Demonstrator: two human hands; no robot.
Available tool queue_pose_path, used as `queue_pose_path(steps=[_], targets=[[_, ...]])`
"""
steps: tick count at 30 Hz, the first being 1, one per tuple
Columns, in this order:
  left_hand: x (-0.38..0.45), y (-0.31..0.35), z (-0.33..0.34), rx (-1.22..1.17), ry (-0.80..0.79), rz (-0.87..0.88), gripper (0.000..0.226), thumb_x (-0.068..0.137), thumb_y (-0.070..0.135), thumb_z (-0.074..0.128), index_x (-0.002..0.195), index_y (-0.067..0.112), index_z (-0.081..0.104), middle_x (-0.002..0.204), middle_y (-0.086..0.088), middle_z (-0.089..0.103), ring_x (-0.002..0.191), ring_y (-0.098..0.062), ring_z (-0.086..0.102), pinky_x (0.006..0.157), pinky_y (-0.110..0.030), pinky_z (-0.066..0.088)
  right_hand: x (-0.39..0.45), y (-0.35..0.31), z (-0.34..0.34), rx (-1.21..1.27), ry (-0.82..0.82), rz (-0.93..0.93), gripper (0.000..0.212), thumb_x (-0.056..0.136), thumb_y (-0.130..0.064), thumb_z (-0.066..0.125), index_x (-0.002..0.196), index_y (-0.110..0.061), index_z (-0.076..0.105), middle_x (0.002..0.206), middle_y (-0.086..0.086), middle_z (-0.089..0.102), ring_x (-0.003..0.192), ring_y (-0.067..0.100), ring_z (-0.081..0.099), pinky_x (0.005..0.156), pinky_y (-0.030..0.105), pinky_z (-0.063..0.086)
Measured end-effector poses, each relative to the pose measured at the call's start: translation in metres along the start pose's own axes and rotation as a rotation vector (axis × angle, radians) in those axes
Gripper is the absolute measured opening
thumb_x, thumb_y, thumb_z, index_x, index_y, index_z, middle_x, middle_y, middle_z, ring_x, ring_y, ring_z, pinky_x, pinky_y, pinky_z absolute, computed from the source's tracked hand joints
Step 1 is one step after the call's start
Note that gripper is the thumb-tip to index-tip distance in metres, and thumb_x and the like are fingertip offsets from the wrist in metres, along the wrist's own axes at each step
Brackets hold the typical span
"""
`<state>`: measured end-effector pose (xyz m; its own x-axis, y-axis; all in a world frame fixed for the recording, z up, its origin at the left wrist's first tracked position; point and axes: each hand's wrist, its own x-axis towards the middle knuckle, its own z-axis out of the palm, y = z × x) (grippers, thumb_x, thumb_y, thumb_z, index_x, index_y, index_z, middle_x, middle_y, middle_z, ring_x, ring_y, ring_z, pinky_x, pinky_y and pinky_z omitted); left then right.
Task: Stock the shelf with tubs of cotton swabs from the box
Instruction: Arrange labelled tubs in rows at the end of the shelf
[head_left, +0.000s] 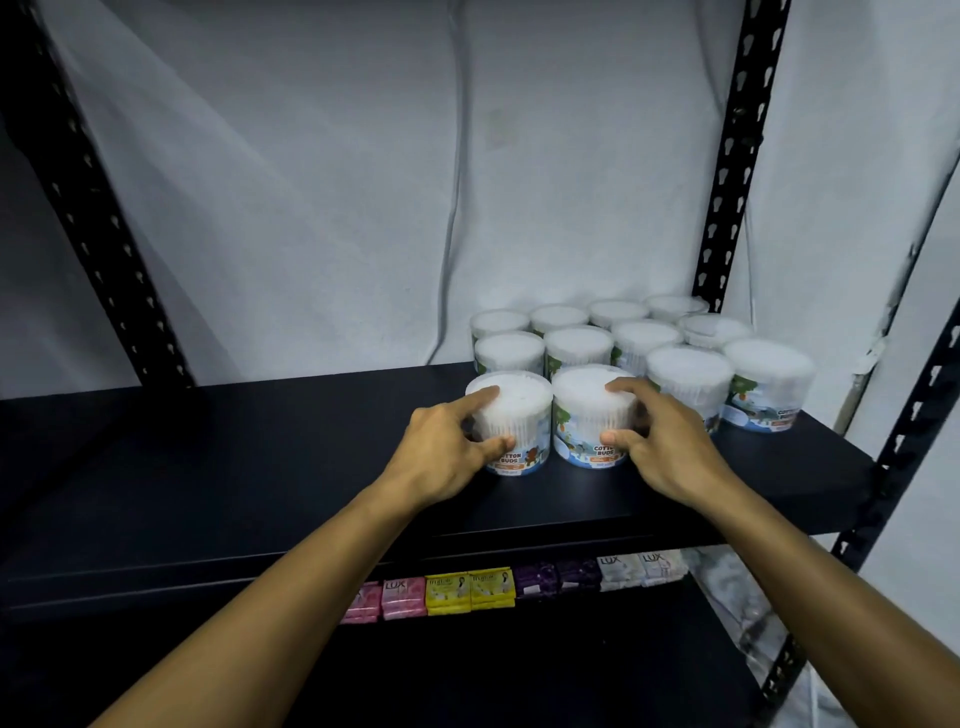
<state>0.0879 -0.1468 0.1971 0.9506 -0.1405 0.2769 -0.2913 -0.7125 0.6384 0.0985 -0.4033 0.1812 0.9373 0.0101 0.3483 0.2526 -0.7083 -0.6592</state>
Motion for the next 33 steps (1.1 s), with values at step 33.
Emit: queue_pose_path(steps=[33], targets=[[0.025, 0.005, 0.017, 0.034, 0.045, -0.004, 0.070, 0.080, 0.043, 0.075, 0.143, 0.031, 0.047, 0.118, -0.006, 0.068, 0.106, -0.014, 0.064, 0.100, -0.030, 0.047, 0.011, -0.018, -0.005, -0.214, 0.070, 0.025, 0.056, 0.084, 0.001, 0.054, 0.135, -0.023, 0.047, 0.114, 0.015, 0.040, 0.092, 0.033, 0.060, 0.092, 0.036, 0.047]])
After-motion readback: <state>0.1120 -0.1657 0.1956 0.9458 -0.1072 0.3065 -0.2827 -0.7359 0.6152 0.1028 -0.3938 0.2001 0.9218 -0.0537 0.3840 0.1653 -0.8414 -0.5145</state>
